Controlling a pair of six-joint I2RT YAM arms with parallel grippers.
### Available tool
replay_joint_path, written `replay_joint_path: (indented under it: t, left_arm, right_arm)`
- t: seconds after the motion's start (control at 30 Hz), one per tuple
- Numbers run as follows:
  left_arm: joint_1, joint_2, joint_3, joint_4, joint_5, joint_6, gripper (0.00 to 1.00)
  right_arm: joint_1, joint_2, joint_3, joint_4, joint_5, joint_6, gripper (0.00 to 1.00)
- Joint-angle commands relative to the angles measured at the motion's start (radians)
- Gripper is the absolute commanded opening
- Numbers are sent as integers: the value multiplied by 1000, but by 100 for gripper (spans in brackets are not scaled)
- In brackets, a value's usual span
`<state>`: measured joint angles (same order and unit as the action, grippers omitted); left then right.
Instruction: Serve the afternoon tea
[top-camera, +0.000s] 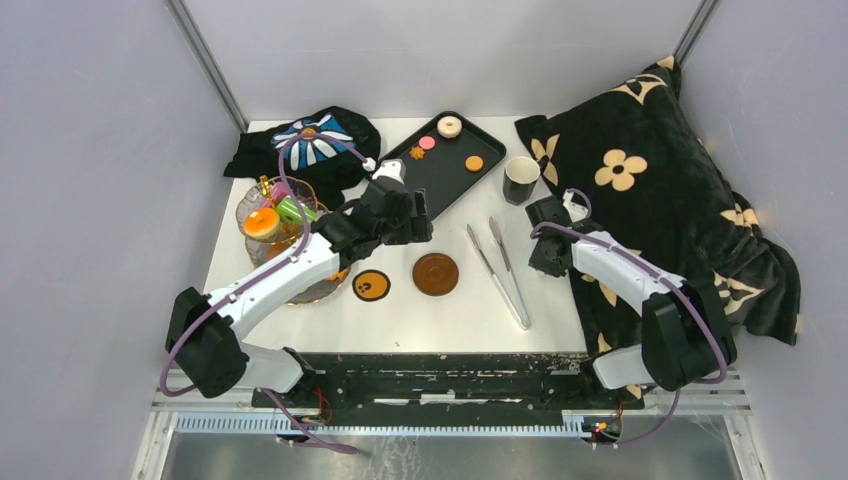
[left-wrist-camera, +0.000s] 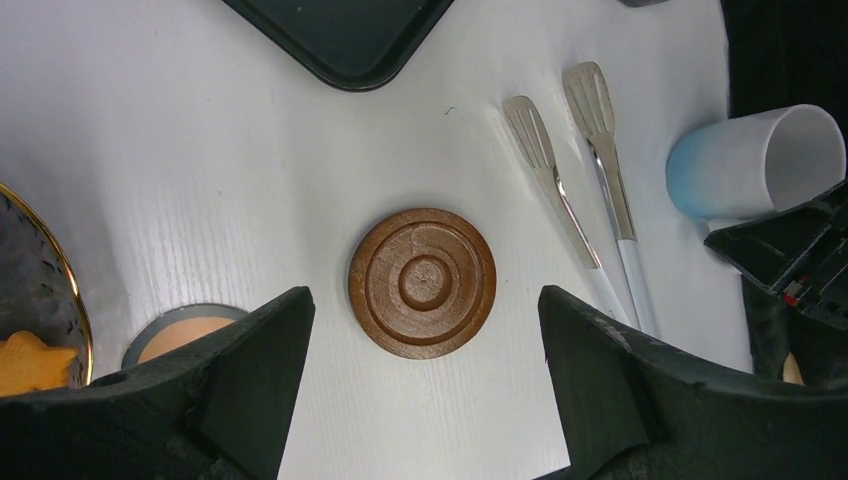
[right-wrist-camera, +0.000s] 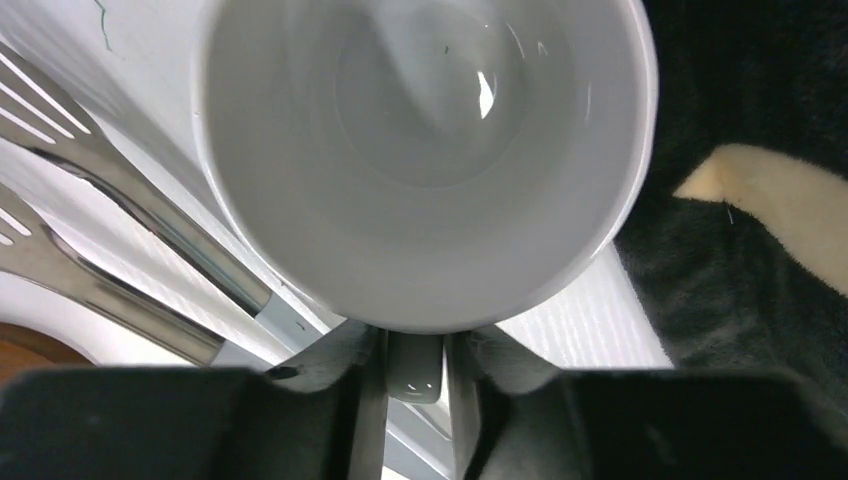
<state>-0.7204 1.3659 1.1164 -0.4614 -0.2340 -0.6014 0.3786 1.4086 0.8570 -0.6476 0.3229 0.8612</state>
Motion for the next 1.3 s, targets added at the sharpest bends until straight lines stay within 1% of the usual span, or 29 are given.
replay_joint_path:
  t: [0.0,0.1,0.13,0.23,0.3,0.4,0.47,0.53,0.6,0.7,0.77,0.87,1.0,1.13,1.27]
  left_arm:
    - [-1,-36,-4,35,-27,43,90]
    - [-1,-37,-7,32,-31,42,90]
    - [-1,-37,-7,31,-31,40,90]
    - [0,-42,5,22,-32,42,90]
    - [0,-48,48,-18,-36,43,90]
    - [-1,-76,175,-118,-24,54,91]
    - [0,-108,268,-163,-22,77,93]
    - [1,-139,362,-200,-31,104,94]
    - [1,-152,464,-257,-33,126,95]
    - [4,-138,665,-334,12,137,95]
    - [3,-148,726,-347,17,135,96]
    - [3,-171,752,-344,-14,145,96]
    - [3,-197,742,-339,-68,150,96]
    - [2,-205,730,-351,-89,155,97]
    - [3,-214,712,-360,-96,163,97]
  right_arm:
    - [0,-62,-9,72,52,-9,22]
    - [-1,-125,0,52,93,-58,2]
    - [-1,-143,12,44,99,-79,1]
    - [4,-196,59,34,73,-173,1]
    - [11,-231,86,46,20,-229,1]
    - [43,-281,109,112,-98,-305,1]
    - [77,-267,150,128,-178,-342,1]
    - [150,-203,230,90,-223,-372,1]
    - [241,-132,306,55,-235,-405,1]
    - [369,-48,374,49,-263,-436,1]
    - [431,0,407,55,-301,-455,1]
    - [524,96,482,45,-317,-476,1]
    - [622,222,606,36,-322,-496,1]
    - [682,371,756,-33,-314,-507,1]
    - [707,519,922,-143,-285,-499,1]
